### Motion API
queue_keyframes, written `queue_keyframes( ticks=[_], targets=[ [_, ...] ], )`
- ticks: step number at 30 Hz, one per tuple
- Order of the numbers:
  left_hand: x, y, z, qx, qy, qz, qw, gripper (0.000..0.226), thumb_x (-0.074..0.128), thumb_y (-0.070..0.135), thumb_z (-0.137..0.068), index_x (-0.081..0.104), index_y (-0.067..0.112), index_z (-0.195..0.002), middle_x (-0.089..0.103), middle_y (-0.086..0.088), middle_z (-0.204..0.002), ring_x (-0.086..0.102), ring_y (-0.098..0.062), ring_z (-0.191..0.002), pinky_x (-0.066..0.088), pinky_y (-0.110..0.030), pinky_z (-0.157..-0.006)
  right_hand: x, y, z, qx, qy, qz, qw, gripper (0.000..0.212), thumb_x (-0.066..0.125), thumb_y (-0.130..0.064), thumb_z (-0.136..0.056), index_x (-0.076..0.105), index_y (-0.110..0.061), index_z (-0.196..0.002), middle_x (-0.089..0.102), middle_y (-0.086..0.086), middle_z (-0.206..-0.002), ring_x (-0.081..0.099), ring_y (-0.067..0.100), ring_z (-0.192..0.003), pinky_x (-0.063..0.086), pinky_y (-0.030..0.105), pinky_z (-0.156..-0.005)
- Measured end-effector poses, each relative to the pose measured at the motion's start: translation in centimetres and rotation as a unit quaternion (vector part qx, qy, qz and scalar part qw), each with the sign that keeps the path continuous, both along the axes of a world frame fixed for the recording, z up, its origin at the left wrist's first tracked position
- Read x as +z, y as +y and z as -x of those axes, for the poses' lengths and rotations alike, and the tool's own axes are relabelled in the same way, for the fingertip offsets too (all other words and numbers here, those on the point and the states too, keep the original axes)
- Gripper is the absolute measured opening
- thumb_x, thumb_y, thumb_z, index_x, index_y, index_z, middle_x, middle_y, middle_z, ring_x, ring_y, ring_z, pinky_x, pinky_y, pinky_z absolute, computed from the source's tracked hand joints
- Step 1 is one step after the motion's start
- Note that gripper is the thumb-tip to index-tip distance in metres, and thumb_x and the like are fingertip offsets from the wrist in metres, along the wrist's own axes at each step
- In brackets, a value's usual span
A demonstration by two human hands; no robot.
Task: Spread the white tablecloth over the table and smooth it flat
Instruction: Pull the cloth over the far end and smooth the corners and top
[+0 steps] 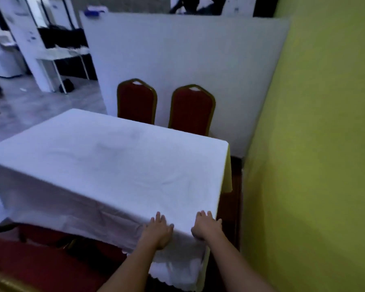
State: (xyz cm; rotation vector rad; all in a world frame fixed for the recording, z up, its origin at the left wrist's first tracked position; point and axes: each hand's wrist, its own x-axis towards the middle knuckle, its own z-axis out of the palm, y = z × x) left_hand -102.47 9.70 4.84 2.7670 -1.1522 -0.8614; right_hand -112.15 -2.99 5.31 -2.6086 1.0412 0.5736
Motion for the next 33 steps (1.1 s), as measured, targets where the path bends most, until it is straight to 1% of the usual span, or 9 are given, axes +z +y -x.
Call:
queue_keyframes(
  ticks=[2,5,7,11,17,20,24,29,33],
  targets=[
    [2.2,0.5,-2.4,0.022,-0.004,0.016,1.000,0.062,0.017,0.042,-0.102,0.004,0.009,-0.153,-0.007,-0.009,-0.162,0.001,-0.026,-0.150,0.006,-0.048,-0.120,2.0,0.2,-2.4,0.018,-0.028,0.012,0.999,0.058,0.039,-0.024,-0.092,0.025,-0.008,-0.146,0.026,0.004,-0.154,0.017,0.023,-0.144,0.023,0.055,-0.111],
    [5.5,3.1,-6.7,0.030,-0.058,0.047,0.997,0.061,0.017,0.042,-0.103,0.002,0.011,-0.153,-0.008,-0.007,-0.162,-0.003,-0.023,-0.151,0.000,-0.046,-0.121,5.0,1.8,-7.1,0.054,-0.059,0.026,0.996,0.061,0.037,-0.022,-0.094,0.015,-0.008,-0.150,0.014,0.003,-0.160,0.007,0.024,-0.148,0.017,0.055,-0.115],
    [7.1,4.6,-9.3,0.036,-0.082,0.052,0.995,0.062,0.017,0.042,-0.103,0.002,0.010,-0.153,-0.008,-0.007,-0.162,-0.004,-0.023,-0.151,-0.001,-0.046,-0.121,6.6,3.2,-9.6,0.070,-0.064,0.022,0.995,0.062,0.037,-0.024,-0.096,0.012,-0.009,-0.151,0.009,0.003,-0.161,0.003,0.024,-0.149,0.014,0.055,-0.116],
    [10.4,10.1,-15.6,0.048,-0.131,0.056,0.989,0.062,0.018,0.041,-0.103,0.001,0.011,-0.153,-0.008,-0.007,-0.162,-0.004,-0.023,-0.150,0.000,-0.046,-0.122,9.5,8.1,-16.4,0.109,-0.103,0.028,0.988,0.061,0.037,-0.025,-0.098,0.011,-0.009,-0.151,0.007,0.002,-0.161,0.000,0.024,-0.149,0.013,0.054,-0.116],
    [13.8,18.8,-24.0,0.062,-0.180,0.068,0.979,0.062,0.019,0.041,-0.103,0.002,0.010,-0.153,-0.006,-0.008,-0.163,-0.003,-0.024,-0.151,0.002,-0.047,-0.121,12.7,15.9,-25.0,0.128,-0.140,0.052,0.981,0.060,0.037,-0.029,-0.098,0.013,-0.010,-0.150,0.010,0.003,-0.160,0.001,0.027,-0.149,0.014,0.056,-0.115],
    [14.1,23.9,-27.6,0.067,-0.196,0.063,0.976,0.062,0.020,0.041,-0.103,0.003,0.010,-0.153,-0.004,-0.008,-0.163,-0.001,-0.025,-0.150,0.003,-0.048,-0.121,13.5,20.8,-29.8,0.145,-0.142,0.052,0.978,0.061,0.036,-0.031,-0.099,0.011,-0.009,-0.151,0.008,0.003,-0.161,0.000,0.026,-0.149,0.014,0.056,-0.116],
    [13.6,28.8,-31.4,0.072,-0.195,0.057,0.977,0.062,0.021,0.041,-0.102,0.005,0.010,-0.153,-0.001,-0.009,-0.163,0.001,-0.025,-0.150,0.004,-0.049,-0.121,13.5,26.0,-34.3,0.149,-0.170,0.060,0.972,0.059,0.036,-0.029,-0.098,0.015,-0.007,-0.149,0.013,0.002,-0.160,0.003,0.025,-0.148,0.019,0.054,-0.114],
    [12.2,33.2,-35.8,0.077,-0.196,0.046,0.977,0.062,0.024,0.042,-0.102,0.009,0.008,-0.152,0.004,-0.011,-0.162,0.008,-0.028,-0.149,0.014,-0.049,-0.119,11.5,30.6,-39.2,0.159,-0.175,0.060,0.970,0.056,0.036,-0.027,-0.096,0.021,-0.008,-0.146,0.019,0.001,-0.157,0.009,0.023,-0.146,0.023,0.052,-0.110],
    [11.1,35.6,-39.6,0.063,-0.206,0.033,0.976,0.063,0.025,0.042,-0.101,0.010,0.007,-0.152,0.007,-0.012,-0.162,0.014,-0.028,-0.148,0.020,-0.047,-0.117,9.3,32.8,-43.9,0.169,-0.176,0.061,0.968,0.060,0.035,-0.030,-0.097,0.014,-0.008,-0.149,0.011,0.001,-0.160,0.004,0.022,-0.148,0.019,0.054,-0.113]
  ],
)
